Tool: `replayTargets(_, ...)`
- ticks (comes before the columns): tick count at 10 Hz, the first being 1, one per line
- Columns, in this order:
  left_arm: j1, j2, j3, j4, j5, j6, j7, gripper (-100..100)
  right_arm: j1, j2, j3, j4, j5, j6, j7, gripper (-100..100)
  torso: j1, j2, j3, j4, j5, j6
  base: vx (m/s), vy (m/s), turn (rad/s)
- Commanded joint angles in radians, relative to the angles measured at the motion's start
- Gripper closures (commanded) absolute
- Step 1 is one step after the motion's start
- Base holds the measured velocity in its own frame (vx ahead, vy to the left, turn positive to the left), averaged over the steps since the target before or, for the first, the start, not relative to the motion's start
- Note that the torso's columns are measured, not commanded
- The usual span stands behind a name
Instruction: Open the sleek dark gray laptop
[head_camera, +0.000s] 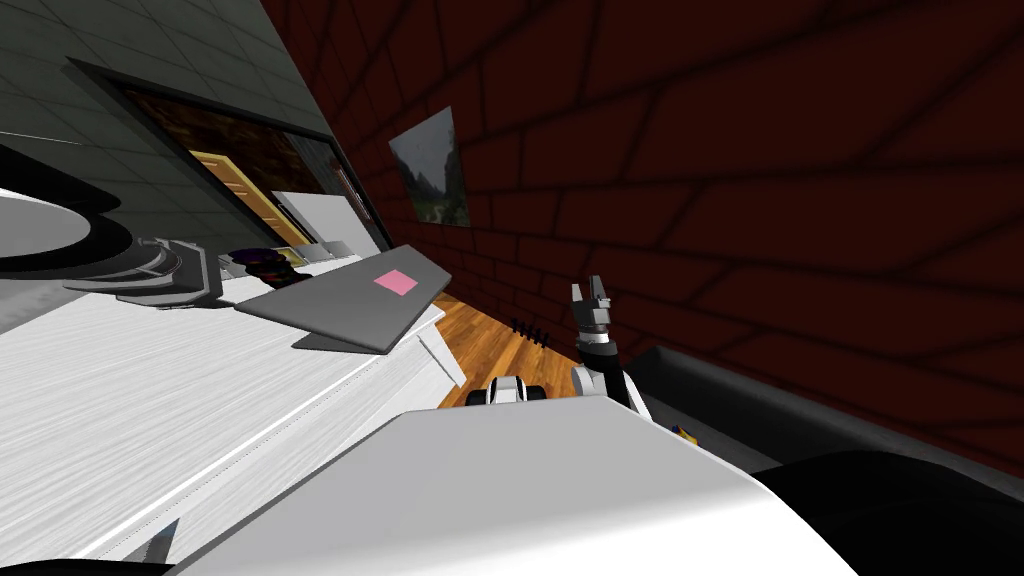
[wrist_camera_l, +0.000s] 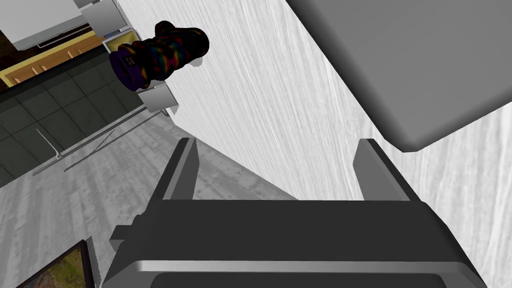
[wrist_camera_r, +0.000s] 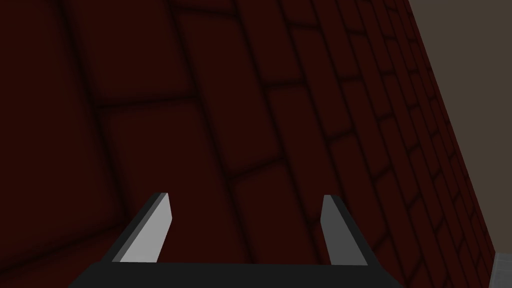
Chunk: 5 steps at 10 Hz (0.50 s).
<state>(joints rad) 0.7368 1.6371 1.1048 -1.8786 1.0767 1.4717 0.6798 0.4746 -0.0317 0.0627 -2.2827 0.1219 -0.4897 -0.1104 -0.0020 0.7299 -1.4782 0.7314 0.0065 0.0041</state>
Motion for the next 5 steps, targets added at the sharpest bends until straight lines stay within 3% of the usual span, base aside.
replayTargets(1, -0.006, -0.031, -0.038, 0.026, -0.031, -0.038, -0.024, -100, 0.000, 0.000, 0.000, 0.000, 0.000, 0.000, 0.000, 0, 0.006, 0.000, 0.000, 0.000, 0.003, -0.001, 0.035, 0.021, -0.038)
replayTargets(2, -0.006, -0.026, -0.030, 0.015, -0.031, -0.032, -0.013, -100, 0.000, 0.000, 0.000, 0.000, 0.000, 0.000, 0.000, 0, 0.010, 0.000, -0.001, 0.001, 0.002, -0.001, 0.011, 0.010, 0.020)
replayTargets(3, -0.001, -0.006, -0.008, 0.005, -0.006, -0.008, -0.005, 100, 0.000, 0.000, 0.000, 0.000, 0.000, 0.000, 0.000, 0, 0.007, 0.001, -0.001, 0.002, 0.000, -0.001, -0.018, -0.012, 0.048)
replayTargets(4, -0.003, -0.021, -0.017, 0.009, -0.021, -0.024, -0.013, 100, 0.000, 0.000, 0.000, 0.000, 0.000, 0.000, 0.000, 0, 0.003, 0.005, 0.001, 0.004, -0.004, -0.002, -0.009, -0.007, 0.008)
replayTargets(5, -0.010, -0.041, -0.023, 0.028, 0.015, -0.020, -0.011, 100, 0.000, 0.000, 0.000, 0.000, 0.000, 0.000, 0.000, 0, 0.001, 0.007, 0.002, 0.006, -0.006, -0.003, -0.024, 0.056, -0.109)
